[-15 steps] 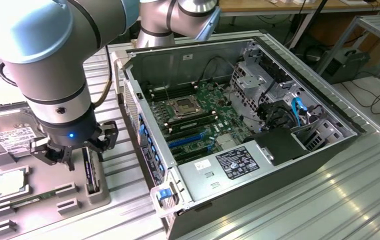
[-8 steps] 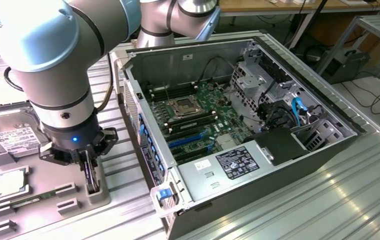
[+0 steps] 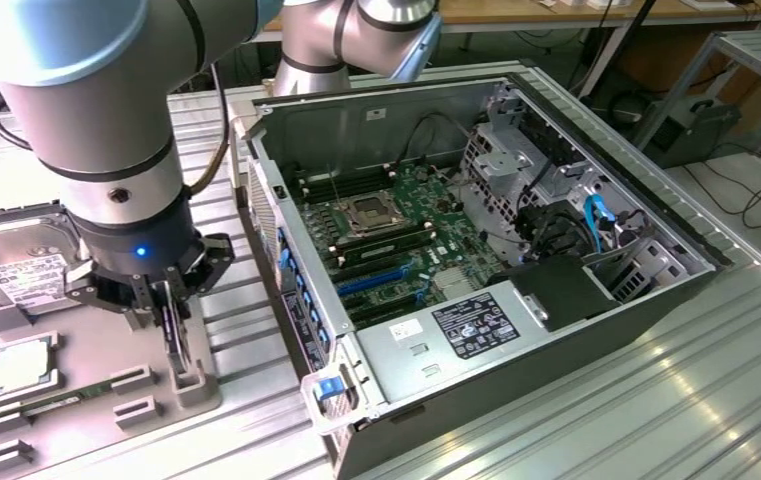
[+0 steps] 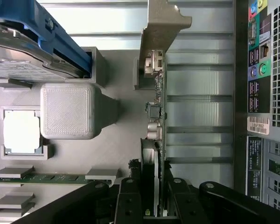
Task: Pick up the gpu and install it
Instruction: 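Pick up the gpu and move the gpu toward the slot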
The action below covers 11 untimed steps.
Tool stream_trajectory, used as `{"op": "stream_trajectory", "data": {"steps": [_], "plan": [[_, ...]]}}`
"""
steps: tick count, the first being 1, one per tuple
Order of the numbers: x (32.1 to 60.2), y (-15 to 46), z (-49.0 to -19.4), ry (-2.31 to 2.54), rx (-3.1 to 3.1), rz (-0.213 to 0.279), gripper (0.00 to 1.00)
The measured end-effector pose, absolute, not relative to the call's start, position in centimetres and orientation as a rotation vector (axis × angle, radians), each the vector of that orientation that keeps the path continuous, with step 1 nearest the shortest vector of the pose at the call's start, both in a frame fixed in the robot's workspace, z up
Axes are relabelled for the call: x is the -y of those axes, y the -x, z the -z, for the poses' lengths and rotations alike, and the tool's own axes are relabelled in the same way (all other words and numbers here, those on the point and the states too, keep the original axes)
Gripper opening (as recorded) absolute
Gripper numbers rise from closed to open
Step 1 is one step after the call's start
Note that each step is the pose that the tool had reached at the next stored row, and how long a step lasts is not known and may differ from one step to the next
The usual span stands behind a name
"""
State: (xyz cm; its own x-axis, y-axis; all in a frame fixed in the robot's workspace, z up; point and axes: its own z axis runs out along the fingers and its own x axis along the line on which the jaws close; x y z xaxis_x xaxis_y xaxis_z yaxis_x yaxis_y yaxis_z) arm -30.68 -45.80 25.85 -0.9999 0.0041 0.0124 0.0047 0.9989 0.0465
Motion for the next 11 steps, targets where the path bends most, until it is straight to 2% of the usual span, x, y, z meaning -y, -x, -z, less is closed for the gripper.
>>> {"op": "stream_trajectory", "data": {"steps": [11], "plan": [[45.97, 30.65, -26.85, 0.007, 3.126, 0.123, 0.27]]}}
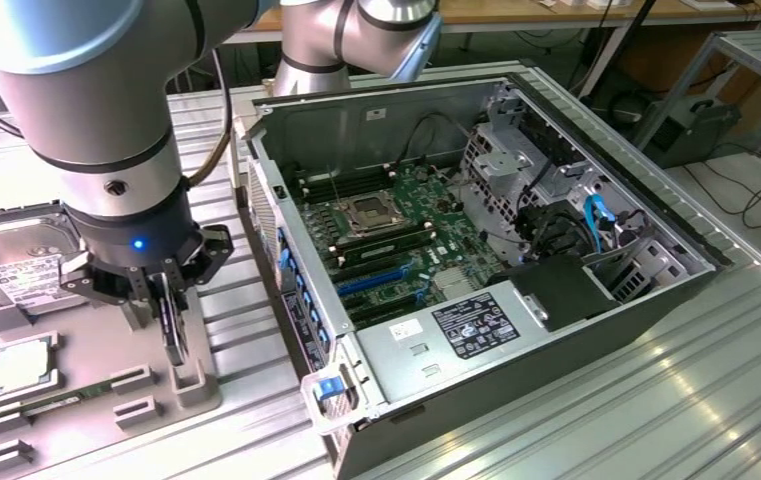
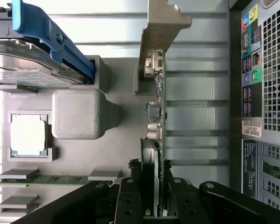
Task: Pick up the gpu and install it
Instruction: 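Pick up the gpu and move the gpu toward the slot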
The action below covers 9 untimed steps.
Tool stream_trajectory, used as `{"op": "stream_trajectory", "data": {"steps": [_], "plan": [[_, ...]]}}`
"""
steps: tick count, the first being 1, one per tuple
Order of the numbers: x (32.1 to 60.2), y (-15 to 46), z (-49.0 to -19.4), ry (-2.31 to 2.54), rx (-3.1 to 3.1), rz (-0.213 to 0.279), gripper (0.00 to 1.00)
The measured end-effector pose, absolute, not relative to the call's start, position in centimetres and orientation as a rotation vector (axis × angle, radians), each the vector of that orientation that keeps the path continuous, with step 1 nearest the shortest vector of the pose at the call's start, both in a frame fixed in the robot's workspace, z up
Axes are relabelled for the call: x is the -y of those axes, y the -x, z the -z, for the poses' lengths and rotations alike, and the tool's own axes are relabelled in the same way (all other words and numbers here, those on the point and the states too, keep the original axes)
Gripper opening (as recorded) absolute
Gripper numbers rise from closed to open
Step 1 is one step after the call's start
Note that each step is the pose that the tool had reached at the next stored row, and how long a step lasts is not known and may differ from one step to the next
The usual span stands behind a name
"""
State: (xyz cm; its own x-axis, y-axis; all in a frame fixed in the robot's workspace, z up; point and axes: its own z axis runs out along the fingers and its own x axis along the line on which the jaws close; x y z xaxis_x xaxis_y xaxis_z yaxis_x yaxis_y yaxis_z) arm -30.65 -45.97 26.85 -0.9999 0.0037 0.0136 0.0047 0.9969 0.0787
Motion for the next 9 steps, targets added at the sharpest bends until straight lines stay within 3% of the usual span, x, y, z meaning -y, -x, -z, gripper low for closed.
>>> {"op": "stream_trajectory", "data": {"steps": [9], "plan": [[45.97, 30.58, -27.89, 0.007, 3.12, 0.143, 0.27]]}}
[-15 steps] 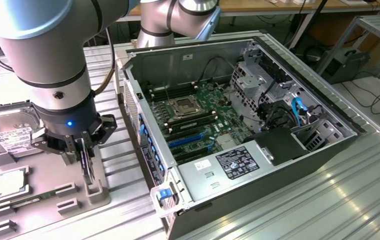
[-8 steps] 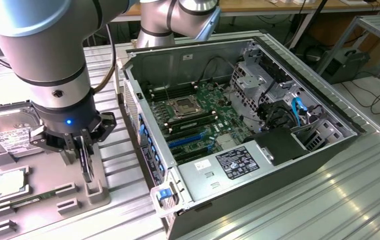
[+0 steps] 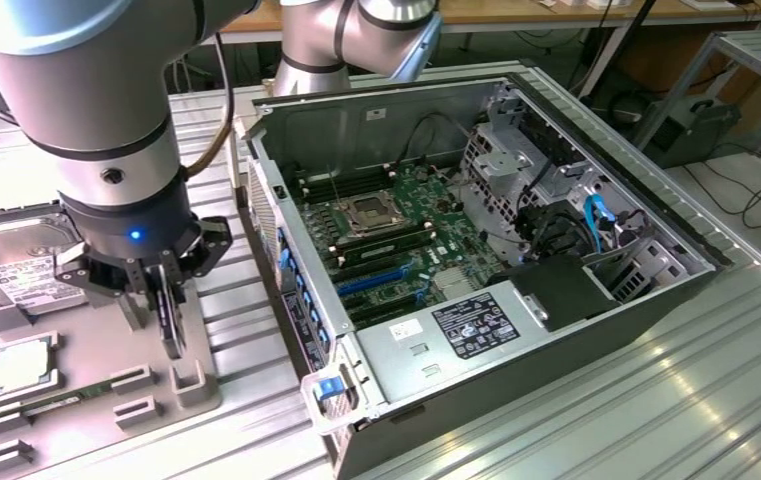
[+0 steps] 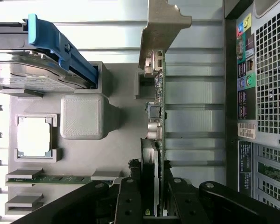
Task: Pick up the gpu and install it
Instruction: 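Pick up the gpu and move the gpu toward the slot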
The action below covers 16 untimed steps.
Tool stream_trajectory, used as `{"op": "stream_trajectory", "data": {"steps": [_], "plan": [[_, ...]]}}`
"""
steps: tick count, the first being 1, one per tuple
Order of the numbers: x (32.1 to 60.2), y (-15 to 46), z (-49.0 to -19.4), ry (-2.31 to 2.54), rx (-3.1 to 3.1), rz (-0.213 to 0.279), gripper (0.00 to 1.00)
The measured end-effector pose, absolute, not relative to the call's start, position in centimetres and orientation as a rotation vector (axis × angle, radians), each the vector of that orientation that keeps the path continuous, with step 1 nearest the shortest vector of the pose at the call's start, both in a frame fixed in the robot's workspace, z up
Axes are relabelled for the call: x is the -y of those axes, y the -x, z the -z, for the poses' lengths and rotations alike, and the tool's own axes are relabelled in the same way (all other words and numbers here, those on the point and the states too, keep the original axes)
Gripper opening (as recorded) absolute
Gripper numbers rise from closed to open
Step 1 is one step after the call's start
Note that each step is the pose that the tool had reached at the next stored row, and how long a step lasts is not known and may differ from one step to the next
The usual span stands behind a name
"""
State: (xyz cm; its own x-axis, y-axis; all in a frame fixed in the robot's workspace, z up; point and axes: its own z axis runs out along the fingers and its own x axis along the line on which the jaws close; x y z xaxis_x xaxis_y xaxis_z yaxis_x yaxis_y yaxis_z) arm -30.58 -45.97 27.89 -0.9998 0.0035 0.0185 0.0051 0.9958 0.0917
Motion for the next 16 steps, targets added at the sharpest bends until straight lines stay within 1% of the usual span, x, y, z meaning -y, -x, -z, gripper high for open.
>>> {"op": "stream_trajectory", "data": {"steps": [16], "plan": [[46.0, 30.5, -29.9, 0.007, 3.112, 0.177, 0.27]]}}
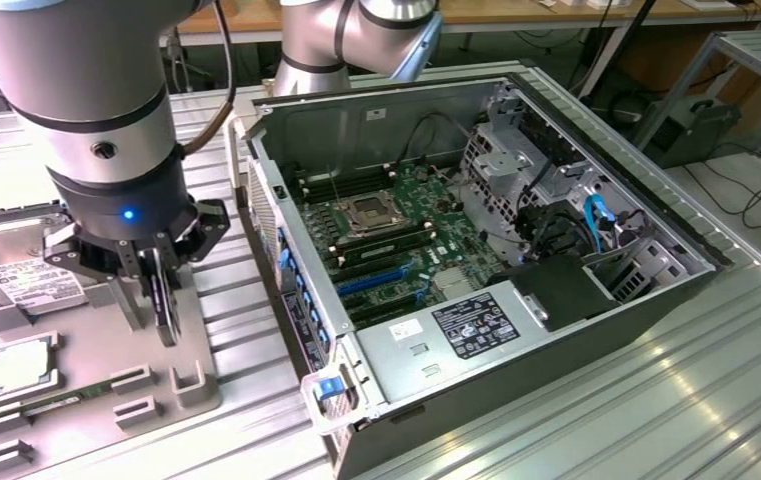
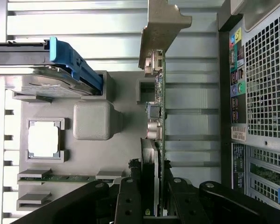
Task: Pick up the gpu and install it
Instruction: 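Pick up the gpu and move the gpu toward the slot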
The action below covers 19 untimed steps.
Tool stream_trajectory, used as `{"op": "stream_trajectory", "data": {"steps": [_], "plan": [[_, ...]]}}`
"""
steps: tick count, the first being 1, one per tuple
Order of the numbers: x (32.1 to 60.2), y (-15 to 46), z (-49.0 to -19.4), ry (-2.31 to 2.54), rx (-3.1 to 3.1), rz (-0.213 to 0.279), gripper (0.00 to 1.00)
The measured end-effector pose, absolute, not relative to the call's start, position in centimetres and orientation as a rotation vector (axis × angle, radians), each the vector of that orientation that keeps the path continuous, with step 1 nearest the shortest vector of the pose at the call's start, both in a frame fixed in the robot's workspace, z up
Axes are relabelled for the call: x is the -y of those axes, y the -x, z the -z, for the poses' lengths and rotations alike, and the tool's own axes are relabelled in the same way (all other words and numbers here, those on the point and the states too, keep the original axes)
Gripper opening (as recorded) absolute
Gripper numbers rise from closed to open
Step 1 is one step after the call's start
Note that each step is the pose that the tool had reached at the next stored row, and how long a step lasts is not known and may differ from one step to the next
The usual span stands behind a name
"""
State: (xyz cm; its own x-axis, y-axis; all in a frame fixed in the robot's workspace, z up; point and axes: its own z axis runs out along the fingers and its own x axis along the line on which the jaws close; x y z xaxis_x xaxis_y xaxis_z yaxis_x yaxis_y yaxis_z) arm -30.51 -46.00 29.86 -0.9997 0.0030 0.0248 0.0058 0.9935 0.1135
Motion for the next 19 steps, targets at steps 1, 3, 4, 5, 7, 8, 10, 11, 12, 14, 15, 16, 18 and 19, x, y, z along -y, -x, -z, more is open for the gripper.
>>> {"op": "stream_trajectory", "data": {"steps": [1, 3, 4, 5, 7, 8, 10, 11, 12, 14, 15, 16, 18, 19], "plan": [[46.0, 30.5, -30.0, 0.007, 3.112, 0.178, 0.27], [46.0, 30.5, -30.2, 0.007, 3.111, 0.181, 0.27], [46.0, 30.5, -30.3, 0.007, 3.111, 0.182, 0.27], [46.0, 30.5, -30.4, 0.007, 3.11, 0.182, 0.27], [46.0, 30.5, -30.6, 0.007, 3.11, 0.185, 0.27], [46.0, 30.5, -30.7, 0.007, 3.109, 0.186, 0.27], [46.0, 30.5, -30.9, 0.007, 3.109, 0.187, 0.27], [46.0, 30.5, -31.0, 0.007, 3.109, 0.188, 0.27], [46.0, 30.5, -31.1, 0.007, 3.108, 0.189, 0.27], [46.0, 30.5, -31.3, 0.007, 3.108, 0.19, 0.27], [46.0, 30.5, -31.4, 0.007, 3.107, 0.191, 0.27], [46.0, 30.5, -31.5, 0.007, 3.107, 0.191, 0.27], [46.0, 30.5, -31.7, 0.007, 3.106, 0.193, 0.27], [46.0, 30.4, -31.8, 0.007, 3.106, 0.193, 0.27]]}}
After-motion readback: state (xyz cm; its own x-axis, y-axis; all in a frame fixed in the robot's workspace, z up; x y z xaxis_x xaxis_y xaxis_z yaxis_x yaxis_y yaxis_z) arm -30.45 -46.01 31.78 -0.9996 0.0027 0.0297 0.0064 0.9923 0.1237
